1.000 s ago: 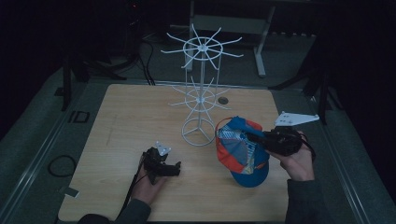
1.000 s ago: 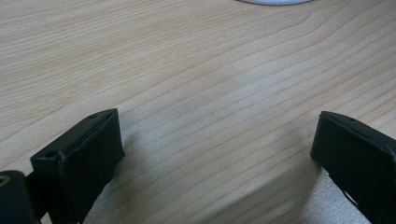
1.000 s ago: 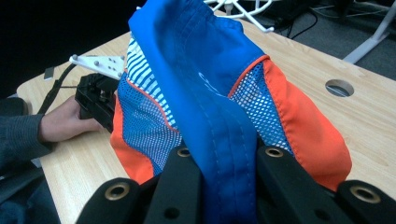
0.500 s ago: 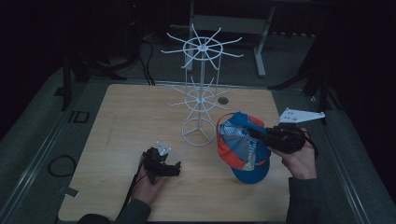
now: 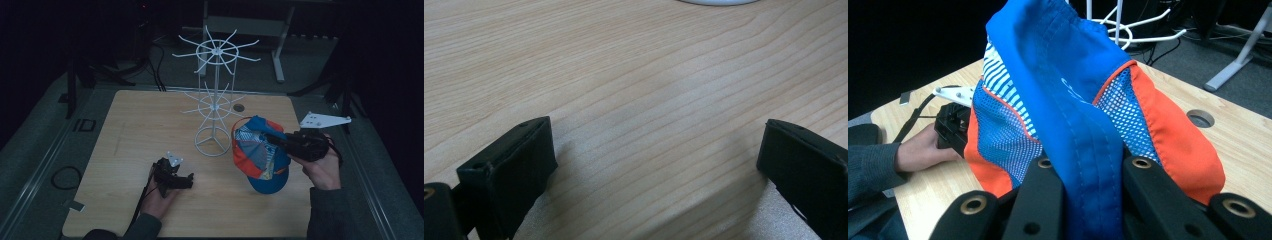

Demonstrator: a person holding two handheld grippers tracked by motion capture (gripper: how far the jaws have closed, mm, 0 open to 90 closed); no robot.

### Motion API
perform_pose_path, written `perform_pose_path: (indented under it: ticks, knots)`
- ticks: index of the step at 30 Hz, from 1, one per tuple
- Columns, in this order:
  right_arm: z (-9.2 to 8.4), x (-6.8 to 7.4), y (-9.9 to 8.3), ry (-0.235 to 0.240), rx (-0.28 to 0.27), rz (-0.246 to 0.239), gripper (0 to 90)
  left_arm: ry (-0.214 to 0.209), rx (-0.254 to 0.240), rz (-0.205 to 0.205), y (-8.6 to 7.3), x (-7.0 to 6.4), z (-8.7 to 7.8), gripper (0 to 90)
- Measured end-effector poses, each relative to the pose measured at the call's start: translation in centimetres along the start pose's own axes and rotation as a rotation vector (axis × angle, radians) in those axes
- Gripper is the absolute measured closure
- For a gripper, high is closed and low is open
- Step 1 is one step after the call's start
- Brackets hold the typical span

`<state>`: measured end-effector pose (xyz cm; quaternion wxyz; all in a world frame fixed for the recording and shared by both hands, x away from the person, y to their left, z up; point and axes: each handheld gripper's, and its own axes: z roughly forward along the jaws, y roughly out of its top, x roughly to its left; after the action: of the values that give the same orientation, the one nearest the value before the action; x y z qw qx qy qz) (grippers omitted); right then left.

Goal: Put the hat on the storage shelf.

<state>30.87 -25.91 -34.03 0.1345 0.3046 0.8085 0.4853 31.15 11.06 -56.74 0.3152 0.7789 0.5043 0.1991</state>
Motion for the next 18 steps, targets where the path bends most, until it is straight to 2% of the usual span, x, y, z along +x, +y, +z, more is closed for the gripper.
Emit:
perform_pose_path:
  ticks: [18]
  knots:
    - [-0.56,-0.24,0.89,-0.006,-0.027,-0.001,84.3,0.000,0.000,0.000,0.00,0.00,0.00,2.6]
